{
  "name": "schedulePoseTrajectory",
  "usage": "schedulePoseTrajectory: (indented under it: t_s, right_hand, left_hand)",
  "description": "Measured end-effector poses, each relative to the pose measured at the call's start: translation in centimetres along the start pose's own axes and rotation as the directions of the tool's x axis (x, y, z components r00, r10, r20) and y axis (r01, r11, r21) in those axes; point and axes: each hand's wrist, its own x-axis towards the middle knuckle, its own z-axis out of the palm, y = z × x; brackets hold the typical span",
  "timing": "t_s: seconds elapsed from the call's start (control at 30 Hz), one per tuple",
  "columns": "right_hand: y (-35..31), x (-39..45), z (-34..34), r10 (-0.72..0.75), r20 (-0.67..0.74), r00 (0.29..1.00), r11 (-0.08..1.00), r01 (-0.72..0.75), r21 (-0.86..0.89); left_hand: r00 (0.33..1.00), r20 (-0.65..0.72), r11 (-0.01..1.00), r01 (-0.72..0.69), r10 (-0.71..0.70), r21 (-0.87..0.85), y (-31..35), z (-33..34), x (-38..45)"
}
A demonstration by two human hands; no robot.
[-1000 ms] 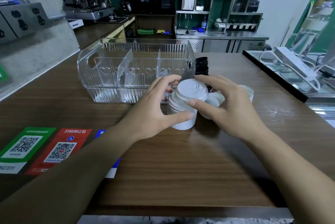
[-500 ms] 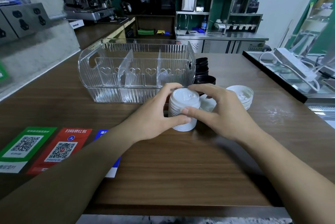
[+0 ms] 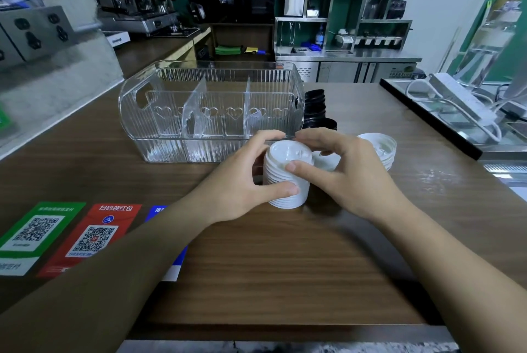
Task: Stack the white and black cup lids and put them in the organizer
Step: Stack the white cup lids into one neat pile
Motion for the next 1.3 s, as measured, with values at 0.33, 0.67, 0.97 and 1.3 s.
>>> schedulePoseTrajectory:
  t_s: [0.33,0.67,0.97,1.3]
  right_hand:
    - [0.2,0.3,-2.1,-0.072,-0.087,0.994,0.989,0.060,-0.134]
    - [2.8,0.5,-2.0,-0.042,0.095,0.995,0.832,0.088,-0.548]
    - [2.8,0.6,-1.6,0.026,0.094,0.995,0.873,0.023,-0.486]
    - [1.9,0.5,-1.6,0.100,0.116,0.988,0.896,-0.039,-0.442]
  left_hand:
    - [0.999,0.010,0.998,-0.031,0.031,0.048,0.3,-0.1,0.0]
    - [0.999,-0.018,0.997,-0.033,0.034,0.076,0.2,-0.5,0.1]
    - [0.999,-0.011,0.997,-0.031,0.032,0.074,0.1,-0.5,0.2]
    - [0.999,-0.008,0.996,-0.032,0.033,0.083,0.1,-0.6,0.2]
